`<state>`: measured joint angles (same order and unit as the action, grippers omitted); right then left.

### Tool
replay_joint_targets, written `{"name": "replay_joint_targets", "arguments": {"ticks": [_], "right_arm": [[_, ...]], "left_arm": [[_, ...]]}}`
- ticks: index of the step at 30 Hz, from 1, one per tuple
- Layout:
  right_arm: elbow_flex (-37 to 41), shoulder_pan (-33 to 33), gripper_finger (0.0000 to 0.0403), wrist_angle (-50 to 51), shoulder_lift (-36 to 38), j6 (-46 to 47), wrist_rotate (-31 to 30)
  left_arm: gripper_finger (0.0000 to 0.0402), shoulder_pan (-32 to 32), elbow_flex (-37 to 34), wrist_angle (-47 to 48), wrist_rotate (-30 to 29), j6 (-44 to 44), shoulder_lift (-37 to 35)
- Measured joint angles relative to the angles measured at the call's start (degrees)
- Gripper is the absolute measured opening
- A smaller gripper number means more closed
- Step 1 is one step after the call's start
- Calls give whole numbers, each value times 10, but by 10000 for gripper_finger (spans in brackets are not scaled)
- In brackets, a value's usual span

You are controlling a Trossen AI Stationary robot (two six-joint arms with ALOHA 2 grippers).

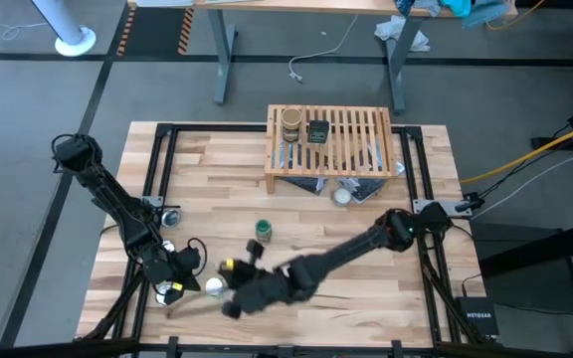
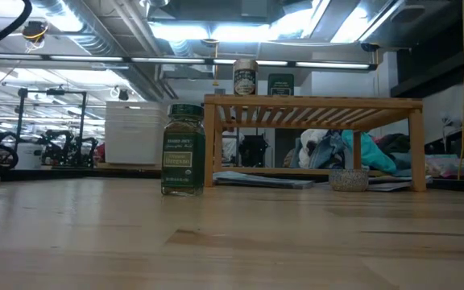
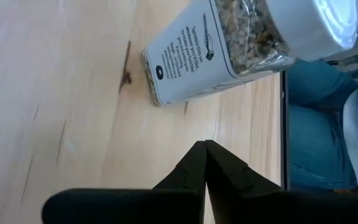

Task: Shelf spices
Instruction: Move the white seasoning bottle to the middle left of the table

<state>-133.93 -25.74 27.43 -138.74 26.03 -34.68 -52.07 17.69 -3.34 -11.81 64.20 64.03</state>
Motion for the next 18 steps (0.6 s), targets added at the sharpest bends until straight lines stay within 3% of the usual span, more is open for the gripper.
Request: {"name": "replay_joint_targets", "arguments": {"ticks": [6,10,18], "right_arm": [[22,-37,1,63,-4,103,-31],[71,-39,1,48,-7,159,-29],[188,-23,1,-112,-7,190,30]], "left_arm": [[0,0,6,-2,-3,-4,0],[0,0,11,-6,-8,-16,7],[0,0,11,-9,-15,-13,9]]}}
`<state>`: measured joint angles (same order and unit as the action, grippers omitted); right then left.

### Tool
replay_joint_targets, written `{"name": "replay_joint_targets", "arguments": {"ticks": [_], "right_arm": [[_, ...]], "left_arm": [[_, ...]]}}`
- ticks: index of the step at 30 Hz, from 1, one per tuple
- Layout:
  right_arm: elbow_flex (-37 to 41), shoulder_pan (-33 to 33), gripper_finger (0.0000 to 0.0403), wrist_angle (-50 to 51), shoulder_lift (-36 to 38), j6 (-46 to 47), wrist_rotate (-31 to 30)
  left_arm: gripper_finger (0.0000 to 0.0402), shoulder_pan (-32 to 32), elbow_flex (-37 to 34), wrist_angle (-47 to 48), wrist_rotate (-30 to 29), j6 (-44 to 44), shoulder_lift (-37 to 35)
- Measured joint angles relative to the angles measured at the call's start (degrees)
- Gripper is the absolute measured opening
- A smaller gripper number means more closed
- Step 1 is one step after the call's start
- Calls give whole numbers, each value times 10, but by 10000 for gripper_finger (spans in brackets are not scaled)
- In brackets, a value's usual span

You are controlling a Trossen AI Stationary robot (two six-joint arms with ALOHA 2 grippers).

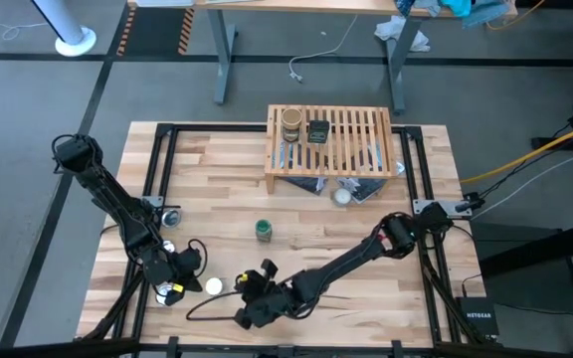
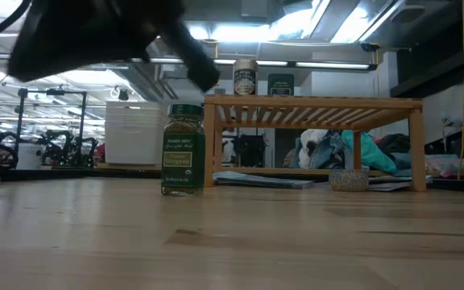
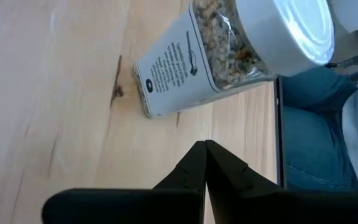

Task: Shelf spices
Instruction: Move the white seasoning bottle to the middle left of the table

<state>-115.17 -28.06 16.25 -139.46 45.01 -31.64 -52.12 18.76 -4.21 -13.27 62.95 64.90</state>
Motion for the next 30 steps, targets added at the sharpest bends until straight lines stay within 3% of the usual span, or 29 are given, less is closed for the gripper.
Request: {"name": "replay_joint_targets", "arguments": {"ticks": [8,19,30], "right_arm": [[20,23,1,-24,0,-2,28],[20,31,1,-36,-10,-7,46],[20,37,1,-76,-31,-4,84]], "left_arm": [[0,0,1,-58,0,-4,37],[0,2,45,-55,0,-36,88],[0,10,46,-57,0,-34,90]]}}
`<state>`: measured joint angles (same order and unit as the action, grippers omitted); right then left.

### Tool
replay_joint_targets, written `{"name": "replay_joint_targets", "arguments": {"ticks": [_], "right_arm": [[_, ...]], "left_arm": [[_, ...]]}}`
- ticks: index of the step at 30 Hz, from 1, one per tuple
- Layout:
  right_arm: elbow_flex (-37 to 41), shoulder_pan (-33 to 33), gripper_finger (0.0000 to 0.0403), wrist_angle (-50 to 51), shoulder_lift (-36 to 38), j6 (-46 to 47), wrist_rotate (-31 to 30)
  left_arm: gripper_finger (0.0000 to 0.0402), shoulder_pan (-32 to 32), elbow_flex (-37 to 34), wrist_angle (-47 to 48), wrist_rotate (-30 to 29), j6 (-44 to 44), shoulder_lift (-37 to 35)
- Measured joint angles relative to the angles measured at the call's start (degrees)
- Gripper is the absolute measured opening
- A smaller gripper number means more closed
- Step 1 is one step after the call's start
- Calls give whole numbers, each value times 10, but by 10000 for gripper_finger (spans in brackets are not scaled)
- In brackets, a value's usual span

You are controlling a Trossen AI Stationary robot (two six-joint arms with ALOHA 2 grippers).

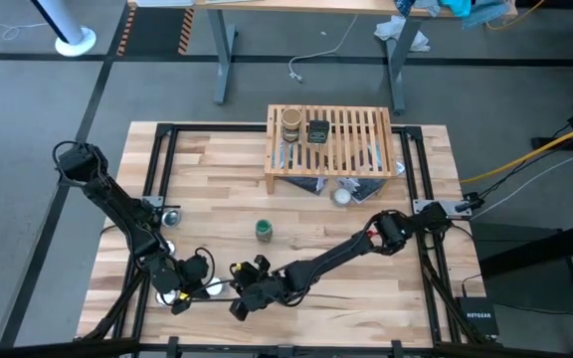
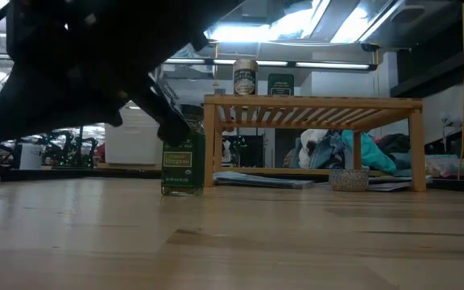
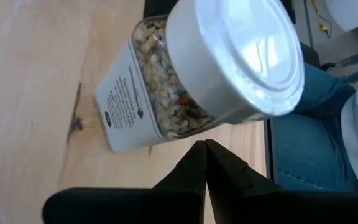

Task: Shelf spices
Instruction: Move the white seasoning bottle to the middle left of the table

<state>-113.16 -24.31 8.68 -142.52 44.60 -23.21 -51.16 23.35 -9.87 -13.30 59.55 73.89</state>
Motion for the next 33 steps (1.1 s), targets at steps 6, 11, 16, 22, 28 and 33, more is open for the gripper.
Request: {"name": "replay_joint_targets", "arguments": {"ticks": [6,11,16,22,28,33], "right_arm": [[0,5,1,-2,0,-1,1],[0,9,1,-3,0,-4,-1],[0,14,1,-13,0,-15,2],[0,24,1,-10,0,-20,3],[0,35,1,-7,0,-30,4],[0,38,1,-6,0,-31,8]], "left_arm": [[0,3,0,0,-9,0,0],[0,9,0,0,-13,-5,0],[0,24,0,-1,-22,-22,1],[0,39,1,-31,-21,-43,32],[0,61,1,-47,-7,-43,57],[0,70,1,-41,-3,-41,57]]}}
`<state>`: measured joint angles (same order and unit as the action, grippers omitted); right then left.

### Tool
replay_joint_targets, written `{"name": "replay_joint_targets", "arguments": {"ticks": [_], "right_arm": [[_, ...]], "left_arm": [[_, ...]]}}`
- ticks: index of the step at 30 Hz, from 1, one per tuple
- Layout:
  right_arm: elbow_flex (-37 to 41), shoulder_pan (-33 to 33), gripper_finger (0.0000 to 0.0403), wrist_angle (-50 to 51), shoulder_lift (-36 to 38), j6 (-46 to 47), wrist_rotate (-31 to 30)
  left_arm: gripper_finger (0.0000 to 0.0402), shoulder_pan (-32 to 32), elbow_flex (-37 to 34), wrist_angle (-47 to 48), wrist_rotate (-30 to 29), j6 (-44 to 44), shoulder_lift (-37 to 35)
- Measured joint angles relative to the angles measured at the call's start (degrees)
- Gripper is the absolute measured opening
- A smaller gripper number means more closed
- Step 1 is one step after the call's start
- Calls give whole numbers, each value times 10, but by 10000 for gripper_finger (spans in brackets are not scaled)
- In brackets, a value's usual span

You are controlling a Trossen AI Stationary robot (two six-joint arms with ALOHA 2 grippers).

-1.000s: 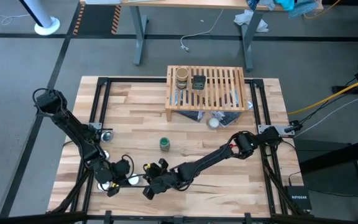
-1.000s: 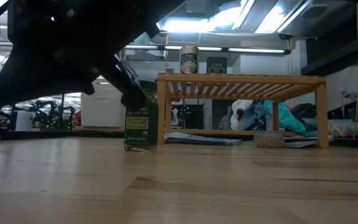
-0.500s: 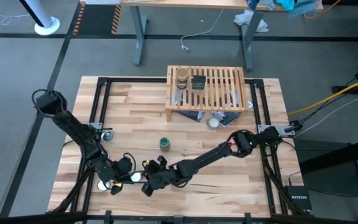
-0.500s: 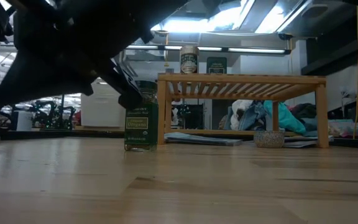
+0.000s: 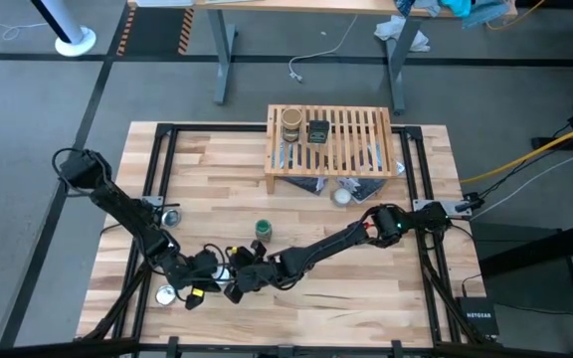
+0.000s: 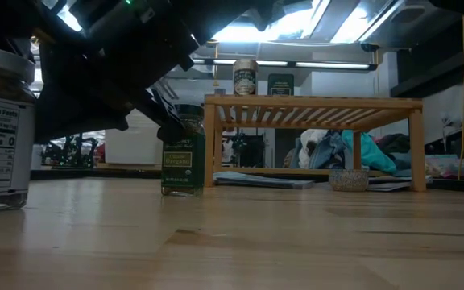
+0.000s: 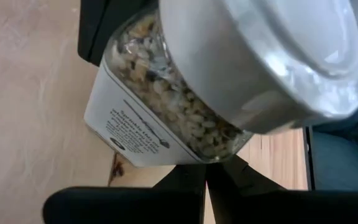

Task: Shelf spices
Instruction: Move the white seasoning bottle to the middle left of the table

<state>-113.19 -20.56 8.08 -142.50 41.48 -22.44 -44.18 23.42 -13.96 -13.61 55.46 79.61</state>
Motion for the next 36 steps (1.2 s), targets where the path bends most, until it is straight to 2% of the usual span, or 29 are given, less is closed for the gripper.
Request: {"name": "replay_joint_targets", "arguments": {"ticks": [36], "right_arm": [[0,29,1,-13,0,-26,6]], "left_arm": [[0,20,-1,19,-14,24,0]]}}
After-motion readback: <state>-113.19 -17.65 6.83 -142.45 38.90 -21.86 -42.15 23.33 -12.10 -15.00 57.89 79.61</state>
